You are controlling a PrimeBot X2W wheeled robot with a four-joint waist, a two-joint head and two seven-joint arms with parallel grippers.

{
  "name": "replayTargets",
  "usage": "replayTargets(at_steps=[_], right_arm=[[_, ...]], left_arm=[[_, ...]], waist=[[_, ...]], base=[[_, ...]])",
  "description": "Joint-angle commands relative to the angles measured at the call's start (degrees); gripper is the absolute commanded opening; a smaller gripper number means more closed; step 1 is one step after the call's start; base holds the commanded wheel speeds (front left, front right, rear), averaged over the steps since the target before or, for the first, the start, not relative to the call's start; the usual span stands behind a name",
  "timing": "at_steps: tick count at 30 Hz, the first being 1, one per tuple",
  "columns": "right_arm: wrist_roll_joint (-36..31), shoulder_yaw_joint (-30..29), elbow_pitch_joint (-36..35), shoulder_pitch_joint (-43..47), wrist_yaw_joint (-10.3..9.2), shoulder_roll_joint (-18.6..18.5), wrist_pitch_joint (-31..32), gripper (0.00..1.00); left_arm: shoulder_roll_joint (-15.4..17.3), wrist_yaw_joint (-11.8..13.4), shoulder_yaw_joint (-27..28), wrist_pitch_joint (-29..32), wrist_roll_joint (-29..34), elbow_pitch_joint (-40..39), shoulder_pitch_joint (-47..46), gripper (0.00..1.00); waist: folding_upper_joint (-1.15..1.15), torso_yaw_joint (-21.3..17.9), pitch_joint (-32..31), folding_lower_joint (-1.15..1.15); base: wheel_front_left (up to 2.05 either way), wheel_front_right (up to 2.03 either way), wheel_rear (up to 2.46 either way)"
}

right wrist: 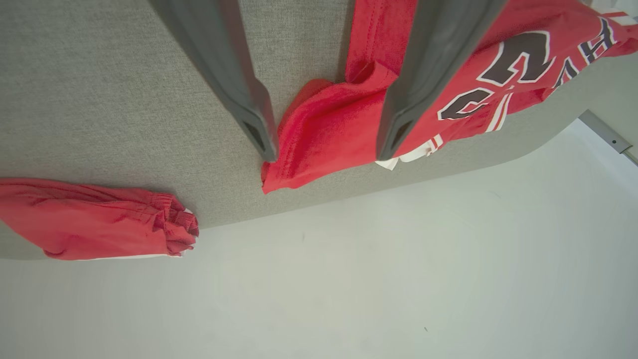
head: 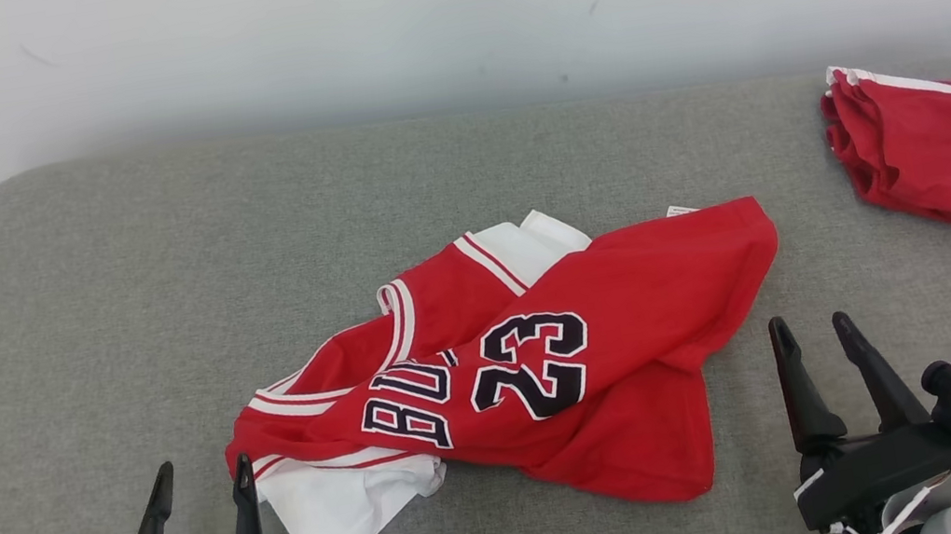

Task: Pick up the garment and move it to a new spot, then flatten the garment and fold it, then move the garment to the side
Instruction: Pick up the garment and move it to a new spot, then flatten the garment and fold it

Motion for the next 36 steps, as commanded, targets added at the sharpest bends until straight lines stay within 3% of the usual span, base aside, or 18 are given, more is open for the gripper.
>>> replayTargets(at_steps=[1,14,23,34,35,36], right_arm=[[0.02,0.16,0.20,0.55,-0.06,-0.37,0.33,1.00],[1.85,3.24,4.94,0.10,-0.06,-1.30,3.79,1.00],[1.76,6.40,11.65,-4.41,-0.06,-3.20,4.61,1.00],[3.87,8.61,24.10,-11.78,-0.06,-3.68,2.09,1.00],[3.84,8.57,24.94,-12.53,-0.06,-3.76,1.37,0.45],[3.92,8.47,25.84,-13.18,-0.06,-3.84,0.73,0.16]], left_arm=[[-0.16,-0.24,0.69,-0.22,0.53,-0.26,0.88,1.00],[-7.53,-4.63,10.73,-0.23,6.85,-1.59,3.71,1.00],[-10.57,-8.46,13.50,-0.23,9.36,-0.94,3.87,1.00],[-12.87,-11.39,14.48,-0.24,11.10,-0.11,2.50,1.00],[-12.95,-11.54,14.60,-0.23,11.19,0.04,2.45,1.00],[-13.05,-11.77,14.74,-0.23,11.29,0.16,2.36,1.00]], waist=[[0.00,0.24,-0.17,0.00],[0.00,2.21,-1.13,0.00],[0.00,3.99,-0.18,0.00],[0.00,7.89,2.14,0.00],[0.00,8.18,2.24,0.00],[0.00,8.40,2.32,0.00]], base=[[0.00,0.00,0.00],[0.00,0.00,0.00],[0.00,0.00,0.00],[0.00,0.00,0.00],[0.00,0.00,0.00],[0.00,0.00,0.00]])
